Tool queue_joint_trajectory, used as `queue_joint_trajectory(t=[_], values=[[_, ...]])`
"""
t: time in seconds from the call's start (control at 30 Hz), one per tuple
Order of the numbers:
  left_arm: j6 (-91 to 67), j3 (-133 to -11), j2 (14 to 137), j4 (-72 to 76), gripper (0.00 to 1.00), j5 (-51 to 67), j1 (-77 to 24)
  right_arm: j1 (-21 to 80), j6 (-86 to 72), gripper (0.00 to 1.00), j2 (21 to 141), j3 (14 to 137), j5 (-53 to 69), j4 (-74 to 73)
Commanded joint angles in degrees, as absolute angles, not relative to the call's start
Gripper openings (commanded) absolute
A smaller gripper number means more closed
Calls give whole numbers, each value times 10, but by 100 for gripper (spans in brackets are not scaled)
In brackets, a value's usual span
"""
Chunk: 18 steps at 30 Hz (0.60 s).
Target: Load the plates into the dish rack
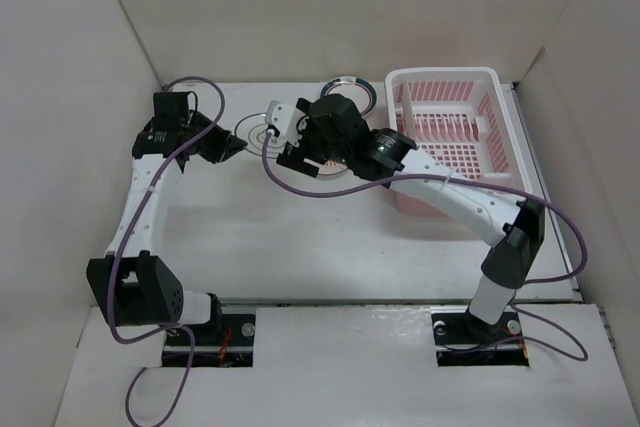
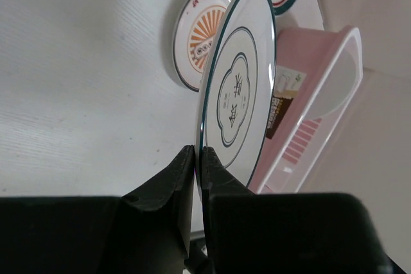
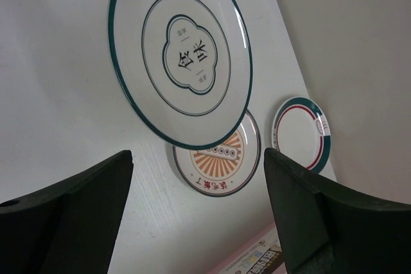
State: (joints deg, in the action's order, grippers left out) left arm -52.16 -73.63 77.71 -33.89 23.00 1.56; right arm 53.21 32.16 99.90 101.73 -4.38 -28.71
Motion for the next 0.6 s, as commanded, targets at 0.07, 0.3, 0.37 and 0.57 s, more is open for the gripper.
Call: queue_joint_trajectory(t=[0.07, 0.3, 0.37, 0.57], values=[[-548, -792, 751, -328, 0, 284, 4, 539, 348, 87, 1003, 1039, -52, -266], [-566, -802, 751, -308, 0, 315, -15, 539, 348, 86, 1008, 1012, -62, -251], [-566, -810, 751, -308, 0, 322, -20, 539, 348, 84, 1008, 1001, -83, -227], [-566, -824, 746, -308, 0, 322, -26, 528, 342, 75, 1026, 994, -105, -208]])
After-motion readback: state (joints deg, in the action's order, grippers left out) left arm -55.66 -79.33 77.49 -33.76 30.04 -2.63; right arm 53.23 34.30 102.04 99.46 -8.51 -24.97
